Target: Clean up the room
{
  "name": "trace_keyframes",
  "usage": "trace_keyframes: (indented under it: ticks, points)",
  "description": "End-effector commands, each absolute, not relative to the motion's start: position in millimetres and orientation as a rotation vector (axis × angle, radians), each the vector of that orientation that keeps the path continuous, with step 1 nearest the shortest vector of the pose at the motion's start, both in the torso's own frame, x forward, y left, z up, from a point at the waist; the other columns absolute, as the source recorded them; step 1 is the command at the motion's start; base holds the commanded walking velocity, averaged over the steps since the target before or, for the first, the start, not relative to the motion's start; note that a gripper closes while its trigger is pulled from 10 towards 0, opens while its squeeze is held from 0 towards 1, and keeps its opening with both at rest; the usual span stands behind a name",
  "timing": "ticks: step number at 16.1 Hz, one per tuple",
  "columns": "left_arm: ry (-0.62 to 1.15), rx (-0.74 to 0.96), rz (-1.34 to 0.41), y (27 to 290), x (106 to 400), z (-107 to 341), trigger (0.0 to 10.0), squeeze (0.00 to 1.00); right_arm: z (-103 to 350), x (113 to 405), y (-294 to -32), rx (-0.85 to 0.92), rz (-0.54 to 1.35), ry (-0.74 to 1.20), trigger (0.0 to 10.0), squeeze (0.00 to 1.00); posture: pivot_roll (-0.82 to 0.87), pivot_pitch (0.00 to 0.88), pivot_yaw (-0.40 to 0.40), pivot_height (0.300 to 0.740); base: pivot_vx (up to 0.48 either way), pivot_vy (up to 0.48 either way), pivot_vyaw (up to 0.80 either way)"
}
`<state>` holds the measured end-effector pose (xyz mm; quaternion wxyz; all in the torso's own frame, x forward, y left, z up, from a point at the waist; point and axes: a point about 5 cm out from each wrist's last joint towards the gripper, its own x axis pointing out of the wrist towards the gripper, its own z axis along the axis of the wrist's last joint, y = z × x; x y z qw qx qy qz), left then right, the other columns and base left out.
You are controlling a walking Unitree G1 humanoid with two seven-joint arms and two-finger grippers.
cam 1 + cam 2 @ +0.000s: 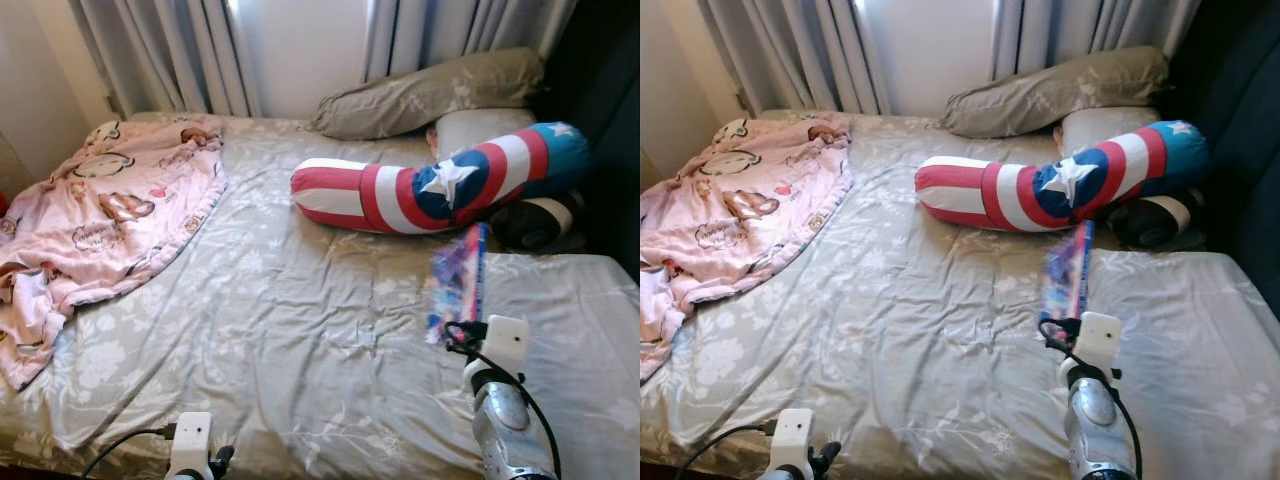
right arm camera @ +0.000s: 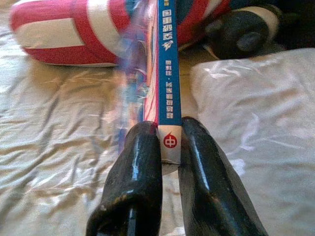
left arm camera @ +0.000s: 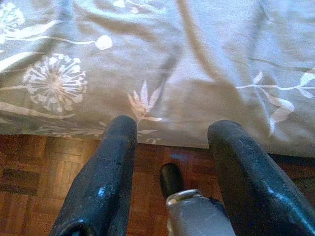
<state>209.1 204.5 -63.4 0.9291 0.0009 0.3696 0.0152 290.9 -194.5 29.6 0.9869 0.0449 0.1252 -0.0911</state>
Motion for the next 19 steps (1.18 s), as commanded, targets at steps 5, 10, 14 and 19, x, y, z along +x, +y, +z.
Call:
trace_keyframes:
  ticks: [5, 10, 14, 19]
  points:
    - [0.783, 0.001, 0.04, 207.0, 201.0, -67.8, 10.0, 0.0, 35.9, 295.9, -194.7, 0.096, -0.188, 0.231, 10.0, 0.0, -0.03, 0.079, -0.003, 0.74, 0.0, 0.0, -0.15]
    - [0.793, 0.004, 0.042, 207.7, 197.8, -69.5, 10.0, 0.0, 35.1, 295.6, -192.9, 0.096, -0.176, 0.234, 10.0, 0.0, -0.03, 0.081, -0.002, 0.74, 0.0, 0.0, -0.74]
    - [0.802, 0.042, 0.041, 209.4, 196.4, -70.1, 10.0, 0.0, 36.3, 295.6, -191.5, 0.091, -0.165, 0.223, 10.0, 0.0, -0.03, 0.082, -0.002, 0.74, 0.0, -0.197, -0.37]
    - [0.803, 0.03, 0.049, 209.8, 195.0, -70.7, 10.0, 0.0, 34.2, 294.3, -188.6, 0.104, -0.146, 0.231, 10.0, 0.0, -0.03, 0.085, -0.002, 0.74, 0.0, 0.0, 0.0]
